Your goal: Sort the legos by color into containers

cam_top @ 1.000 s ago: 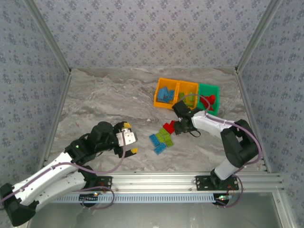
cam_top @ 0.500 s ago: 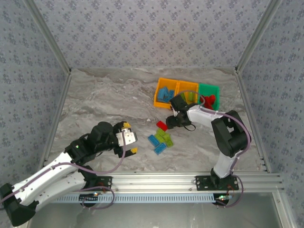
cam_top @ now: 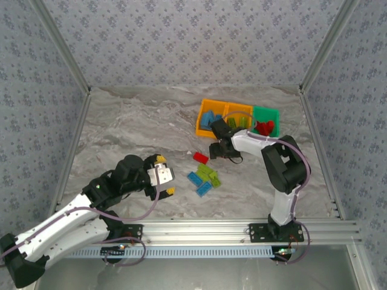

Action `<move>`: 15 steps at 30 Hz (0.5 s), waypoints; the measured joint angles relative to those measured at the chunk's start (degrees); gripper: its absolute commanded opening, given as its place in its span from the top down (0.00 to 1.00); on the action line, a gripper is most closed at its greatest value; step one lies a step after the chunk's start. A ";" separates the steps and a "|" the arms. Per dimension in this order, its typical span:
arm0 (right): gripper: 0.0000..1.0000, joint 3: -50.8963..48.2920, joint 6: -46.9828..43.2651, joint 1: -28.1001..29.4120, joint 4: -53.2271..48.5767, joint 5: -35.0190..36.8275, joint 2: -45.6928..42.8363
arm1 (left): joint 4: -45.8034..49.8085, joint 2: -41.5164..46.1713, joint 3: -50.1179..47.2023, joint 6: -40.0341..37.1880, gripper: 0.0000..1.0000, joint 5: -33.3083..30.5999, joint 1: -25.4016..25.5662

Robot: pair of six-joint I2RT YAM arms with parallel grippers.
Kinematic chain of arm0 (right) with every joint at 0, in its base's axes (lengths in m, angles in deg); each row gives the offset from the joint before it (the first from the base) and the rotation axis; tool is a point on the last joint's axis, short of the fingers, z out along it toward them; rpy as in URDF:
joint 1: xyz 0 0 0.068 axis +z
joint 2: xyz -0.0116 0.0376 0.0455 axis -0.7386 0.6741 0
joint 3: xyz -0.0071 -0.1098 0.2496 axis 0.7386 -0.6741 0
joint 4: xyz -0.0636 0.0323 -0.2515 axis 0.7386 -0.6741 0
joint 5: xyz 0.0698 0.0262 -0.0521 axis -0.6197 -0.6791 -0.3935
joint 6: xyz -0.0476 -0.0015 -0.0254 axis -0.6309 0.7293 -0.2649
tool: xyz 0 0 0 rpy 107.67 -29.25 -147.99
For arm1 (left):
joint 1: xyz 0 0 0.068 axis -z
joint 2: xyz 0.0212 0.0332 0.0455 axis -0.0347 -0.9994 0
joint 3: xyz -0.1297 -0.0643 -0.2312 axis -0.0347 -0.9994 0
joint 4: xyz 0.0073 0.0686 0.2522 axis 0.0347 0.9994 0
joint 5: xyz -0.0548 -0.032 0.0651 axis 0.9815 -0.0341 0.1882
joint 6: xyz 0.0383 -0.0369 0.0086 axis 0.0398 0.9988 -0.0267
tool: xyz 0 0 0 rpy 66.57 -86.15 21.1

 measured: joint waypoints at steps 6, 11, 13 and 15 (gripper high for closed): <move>0.45 -0.70 4.72 2.75 1.73 3.32 -0.48 | 0.09 0.48 0.00 0.00 0.01 -0.22 0.37; 0.46 -6.64 8.17 4.35 2.86 5.14 -6.45 | 0.09 0.48 0.00 0.00 0.01 -0.24 0.74; 0.47 -8.35 9.09 4.42 2.56 6.86 -11.50 | 0.09 0.52 0.00 0.00 0.01 -0.24 0.74; 0.48 -9.01 9.42 3.98 2.58 9.07 -17.49 | 0.09 0.52 0.00 0.00 0.01 -0.46 0.76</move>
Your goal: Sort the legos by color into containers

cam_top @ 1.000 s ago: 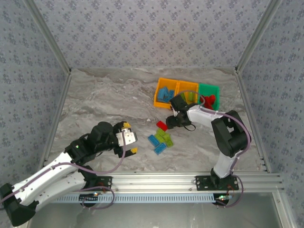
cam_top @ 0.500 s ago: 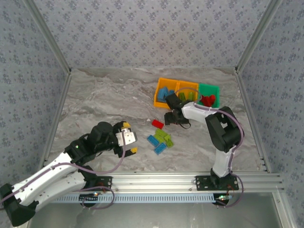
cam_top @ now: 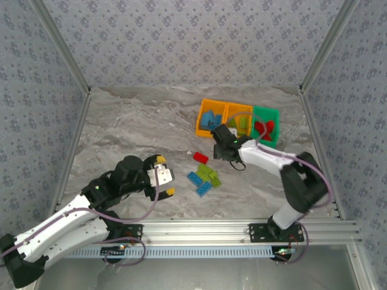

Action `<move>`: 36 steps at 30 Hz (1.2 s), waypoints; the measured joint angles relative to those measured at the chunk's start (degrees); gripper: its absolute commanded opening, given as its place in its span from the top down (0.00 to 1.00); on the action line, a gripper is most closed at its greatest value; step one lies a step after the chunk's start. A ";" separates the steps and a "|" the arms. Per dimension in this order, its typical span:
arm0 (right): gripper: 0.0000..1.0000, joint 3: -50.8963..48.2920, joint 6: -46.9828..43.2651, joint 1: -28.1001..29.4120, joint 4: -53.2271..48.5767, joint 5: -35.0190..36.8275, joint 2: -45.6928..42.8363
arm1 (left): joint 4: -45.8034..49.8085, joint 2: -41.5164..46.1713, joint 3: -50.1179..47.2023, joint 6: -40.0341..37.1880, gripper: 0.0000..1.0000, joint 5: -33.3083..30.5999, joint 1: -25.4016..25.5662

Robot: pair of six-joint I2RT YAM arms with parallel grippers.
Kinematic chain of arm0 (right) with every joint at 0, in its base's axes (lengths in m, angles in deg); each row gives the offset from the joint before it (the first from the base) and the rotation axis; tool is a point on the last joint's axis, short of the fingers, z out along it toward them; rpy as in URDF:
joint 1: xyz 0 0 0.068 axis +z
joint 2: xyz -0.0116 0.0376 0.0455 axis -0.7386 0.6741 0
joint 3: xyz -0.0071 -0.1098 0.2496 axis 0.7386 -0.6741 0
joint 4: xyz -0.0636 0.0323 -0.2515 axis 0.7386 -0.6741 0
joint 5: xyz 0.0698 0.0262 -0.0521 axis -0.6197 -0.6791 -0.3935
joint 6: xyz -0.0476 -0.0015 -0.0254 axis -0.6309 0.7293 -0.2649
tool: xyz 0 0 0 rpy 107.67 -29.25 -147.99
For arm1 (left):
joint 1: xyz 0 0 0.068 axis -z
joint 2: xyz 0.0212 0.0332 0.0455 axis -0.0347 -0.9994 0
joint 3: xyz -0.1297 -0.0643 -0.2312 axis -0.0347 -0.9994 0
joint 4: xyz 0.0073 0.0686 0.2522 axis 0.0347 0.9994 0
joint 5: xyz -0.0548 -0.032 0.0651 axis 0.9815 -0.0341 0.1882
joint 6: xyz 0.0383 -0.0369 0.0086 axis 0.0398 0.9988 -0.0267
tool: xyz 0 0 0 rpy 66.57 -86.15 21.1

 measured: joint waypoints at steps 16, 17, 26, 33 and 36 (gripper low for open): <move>0.36 15.10 -5.77 -31.82 7.72 -5.01 9.09 | 0.00 0.00 -0.28 -0.07 0.01 -1.73 0.31; 0.33 16.33 -5.79 -32.15 7.52 -5.79 10.64 | 0.00 0.00 -0.44 -0.07 0.01 -1.73 0.31; 0.01 24.20 -5.66 -32.52 2.73 -9.18 12.72 | 0.00 -0.46 -0.66 -0.04 0.01 -1.70 0.31; 0.02 17.09 -5.73 -32.24 0.02 -13.00 -3.02 | 0.07 -0.74 -0.63 0.26 0.01 -1.68 0.37; 0.04 8.68 -5.66 -30.42 -0.76 -17.73 -14.91 | 0.04 -1.01 -0.52 2.71 0.01 -1.97 0.59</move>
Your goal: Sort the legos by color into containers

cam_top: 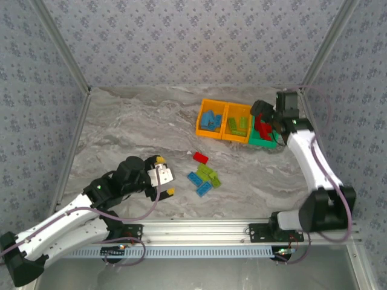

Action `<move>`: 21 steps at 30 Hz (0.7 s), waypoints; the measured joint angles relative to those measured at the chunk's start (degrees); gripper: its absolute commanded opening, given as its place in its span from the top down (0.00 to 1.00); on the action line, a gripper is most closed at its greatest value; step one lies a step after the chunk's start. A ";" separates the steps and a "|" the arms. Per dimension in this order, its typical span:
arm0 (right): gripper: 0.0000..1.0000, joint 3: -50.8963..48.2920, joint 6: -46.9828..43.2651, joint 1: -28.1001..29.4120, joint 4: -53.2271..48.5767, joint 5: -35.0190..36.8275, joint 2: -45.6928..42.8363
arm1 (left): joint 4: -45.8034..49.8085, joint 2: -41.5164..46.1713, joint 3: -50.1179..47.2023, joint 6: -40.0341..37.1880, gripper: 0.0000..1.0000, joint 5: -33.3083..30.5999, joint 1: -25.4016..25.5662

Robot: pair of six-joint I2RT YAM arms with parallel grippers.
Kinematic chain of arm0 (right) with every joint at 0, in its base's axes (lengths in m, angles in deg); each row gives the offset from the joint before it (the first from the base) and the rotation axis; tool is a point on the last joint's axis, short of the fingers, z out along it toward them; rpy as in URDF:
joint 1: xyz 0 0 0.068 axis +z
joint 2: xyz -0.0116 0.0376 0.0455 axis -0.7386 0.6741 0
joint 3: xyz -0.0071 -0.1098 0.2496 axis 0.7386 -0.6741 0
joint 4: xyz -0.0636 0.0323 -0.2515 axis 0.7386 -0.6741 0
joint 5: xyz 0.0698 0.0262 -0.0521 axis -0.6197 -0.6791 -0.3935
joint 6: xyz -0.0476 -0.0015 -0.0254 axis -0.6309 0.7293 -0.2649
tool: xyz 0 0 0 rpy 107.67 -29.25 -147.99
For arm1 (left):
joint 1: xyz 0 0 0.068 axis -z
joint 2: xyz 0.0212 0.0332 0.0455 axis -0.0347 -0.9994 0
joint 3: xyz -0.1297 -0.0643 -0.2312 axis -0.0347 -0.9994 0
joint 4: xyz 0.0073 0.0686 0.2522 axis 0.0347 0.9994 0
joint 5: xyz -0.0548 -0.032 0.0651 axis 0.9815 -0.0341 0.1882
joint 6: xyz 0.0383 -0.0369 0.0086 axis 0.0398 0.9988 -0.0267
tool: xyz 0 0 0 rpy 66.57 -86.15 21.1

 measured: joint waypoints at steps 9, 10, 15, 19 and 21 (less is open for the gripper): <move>0.09 -15.34 3.72 24.79 -15.91 -4.74 -21.38 | 0.81 -18.25 15.85 23.54 0.12 -2.36 2.36; 0.09 -16.81 5.05 26.64 -18.14 -4.33 -23.74 | -0.11 -20.57 16.76 26.29 0.17 -2.69 3.10; 0.10 -20.70 11.39 29.33 -28.37 -0.02 -36.61 | -2.71 -35.54 22.05 35.58 0.27 -4.28 9.62; 0.10 -20.83 14.64 29.38 -35.32 3.50 -44.09 | -3.21 -49.11 28.68 39.12 0.36 -5.11 14.25; 0.10 -20.83 15.47 29.38 -38.12 4.70 -45.38 | -3.74 -53.66 30.38 40.44 0.40 -5.40 15.89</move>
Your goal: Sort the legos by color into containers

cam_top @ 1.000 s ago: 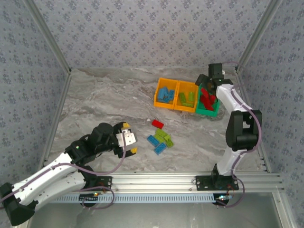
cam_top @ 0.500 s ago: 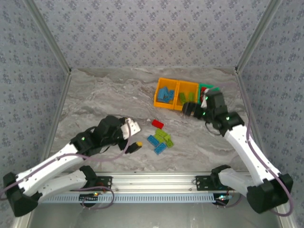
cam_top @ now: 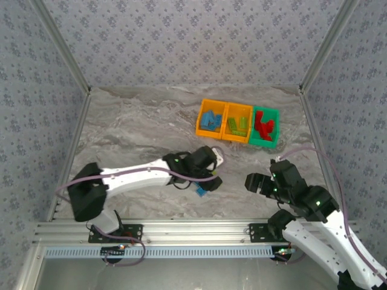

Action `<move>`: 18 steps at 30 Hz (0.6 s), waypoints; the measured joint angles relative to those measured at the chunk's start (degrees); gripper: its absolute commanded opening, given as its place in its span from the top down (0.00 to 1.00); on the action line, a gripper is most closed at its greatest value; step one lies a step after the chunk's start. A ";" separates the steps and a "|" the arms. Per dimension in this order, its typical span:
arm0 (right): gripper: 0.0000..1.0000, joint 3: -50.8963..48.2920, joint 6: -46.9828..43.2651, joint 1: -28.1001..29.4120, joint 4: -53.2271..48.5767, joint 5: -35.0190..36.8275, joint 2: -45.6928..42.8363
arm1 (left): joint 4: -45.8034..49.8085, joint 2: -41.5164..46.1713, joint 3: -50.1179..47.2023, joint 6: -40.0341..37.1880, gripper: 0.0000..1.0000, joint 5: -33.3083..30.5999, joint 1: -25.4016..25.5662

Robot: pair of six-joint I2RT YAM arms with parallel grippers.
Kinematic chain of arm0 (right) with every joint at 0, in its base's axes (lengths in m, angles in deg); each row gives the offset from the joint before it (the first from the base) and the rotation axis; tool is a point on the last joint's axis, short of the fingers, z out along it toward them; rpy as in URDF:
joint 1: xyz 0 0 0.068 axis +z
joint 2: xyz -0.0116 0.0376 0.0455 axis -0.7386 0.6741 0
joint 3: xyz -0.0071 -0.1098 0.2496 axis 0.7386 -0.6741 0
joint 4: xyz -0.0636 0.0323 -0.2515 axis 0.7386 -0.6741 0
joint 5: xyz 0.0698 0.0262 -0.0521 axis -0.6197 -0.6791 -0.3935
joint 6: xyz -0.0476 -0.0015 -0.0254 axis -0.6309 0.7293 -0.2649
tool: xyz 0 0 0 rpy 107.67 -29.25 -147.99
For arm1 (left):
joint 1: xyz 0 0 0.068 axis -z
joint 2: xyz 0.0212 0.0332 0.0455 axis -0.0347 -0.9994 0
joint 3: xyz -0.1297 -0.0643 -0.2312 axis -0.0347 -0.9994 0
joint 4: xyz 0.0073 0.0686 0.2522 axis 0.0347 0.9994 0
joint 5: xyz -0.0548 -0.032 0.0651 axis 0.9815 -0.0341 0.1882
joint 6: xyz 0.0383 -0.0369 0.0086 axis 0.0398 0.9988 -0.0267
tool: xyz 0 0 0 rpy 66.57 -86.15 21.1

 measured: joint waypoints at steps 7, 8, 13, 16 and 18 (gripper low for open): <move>0.10 -0.22 1.29 0.00 -3.39 1.53 -0.20 | -1.33 -8.72 2.56 1.99 0.48 -2.23 2.49; 0.10 -0.37 1.29 0.00 -3.34 1.53 -0.20 | -1.60 -9.46 2.84 2.12 0.48 -2.78 2.47; 0.10 -0.85 1.29 -0.02 -2.95 1.55 -0.09 | -2.16 -13.35 4.85 2.12 0.48 -4.87 2.47; 0.10 -0.85 1.29 -0.02 -2.43 1.55 0.00 | -2.21 -15.19 5.92 1.88 0.48 -6.47 2.47; 0.10 -0.85 1.29 -0.07 -1.92 1.55 0.02 | -2.14 -15.54 5.97 1.55 0.48 -7.63 2.47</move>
